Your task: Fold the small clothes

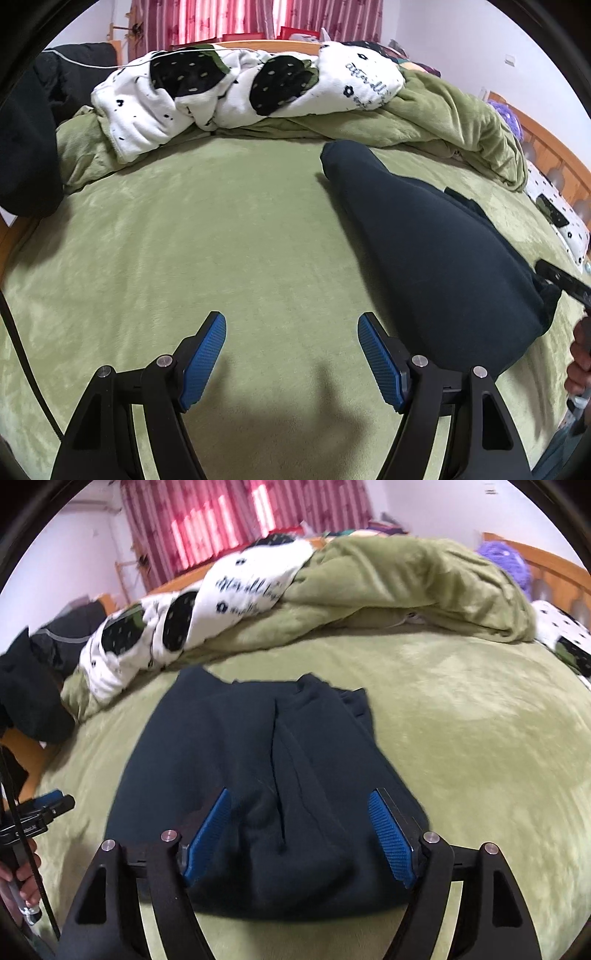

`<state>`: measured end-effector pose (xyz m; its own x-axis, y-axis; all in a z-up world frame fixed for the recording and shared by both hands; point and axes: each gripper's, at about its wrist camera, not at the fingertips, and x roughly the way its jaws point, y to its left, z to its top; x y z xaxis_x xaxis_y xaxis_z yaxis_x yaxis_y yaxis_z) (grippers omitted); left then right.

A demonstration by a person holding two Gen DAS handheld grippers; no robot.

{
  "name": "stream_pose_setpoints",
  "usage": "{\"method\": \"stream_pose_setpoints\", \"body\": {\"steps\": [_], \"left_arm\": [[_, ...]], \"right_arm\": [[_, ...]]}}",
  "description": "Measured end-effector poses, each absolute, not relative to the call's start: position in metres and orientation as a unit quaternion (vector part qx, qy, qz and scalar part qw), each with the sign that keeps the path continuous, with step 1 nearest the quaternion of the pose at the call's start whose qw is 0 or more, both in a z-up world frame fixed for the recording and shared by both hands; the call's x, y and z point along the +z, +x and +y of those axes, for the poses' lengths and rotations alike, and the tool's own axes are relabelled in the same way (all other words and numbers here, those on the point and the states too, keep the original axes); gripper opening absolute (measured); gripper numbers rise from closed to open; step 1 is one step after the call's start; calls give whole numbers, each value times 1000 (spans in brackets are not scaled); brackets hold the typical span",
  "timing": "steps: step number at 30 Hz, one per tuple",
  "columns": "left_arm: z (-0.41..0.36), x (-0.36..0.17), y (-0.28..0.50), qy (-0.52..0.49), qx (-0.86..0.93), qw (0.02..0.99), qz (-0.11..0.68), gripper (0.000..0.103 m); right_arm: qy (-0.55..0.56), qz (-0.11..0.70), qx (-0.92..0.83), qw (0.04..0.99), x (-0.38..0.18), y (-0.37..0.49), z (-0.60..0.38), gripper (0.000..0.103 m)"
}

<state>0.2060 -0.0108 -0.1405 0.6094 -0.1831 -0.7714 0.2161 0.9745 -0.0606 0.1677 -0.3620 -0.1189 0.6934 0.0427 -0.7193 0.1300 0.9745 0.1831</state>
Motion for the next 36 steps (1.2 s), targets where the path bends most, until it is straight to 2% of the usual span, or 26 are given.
{"method": "stream_pose_setpoints", "body": {"steps": [7,8,10,11,12,15,24,32,36], "left_arm": [[-8,-143,206,3,-99,905,413,72],[-9,-142,206,-6,-102,907,409,72],[-13,-141,205,-9,-102,909,404,72],[-16,-140,204,-5,-101,910,402,72],[-20,-139,203,-1,-104,911,398,72],[-31,-137,202,6,-101,915,392,72],[-65,-131,197,-48,-135,912,384,72],[-110,-132,199,-37,-154,904,396,72],[-119,-135,200,-36,-157,902,399,72]], "right_arm": [[148,431,14,890,-150,209,-359,76],[151,432,14,889,-152,212,-359,73],[152,425,23,892,-153,215,-357,46],[149,424,30,893,-152,217,-355,24],[145,424,35,893,-151,219,-354,14],[128,405,55,904,-140,217,-355,9],[139,325,58,934,-83,181,-404,8],[104,413,10,905,-145,184,-424,8],[105,389,12,915,-135,174,-433,6]]}}
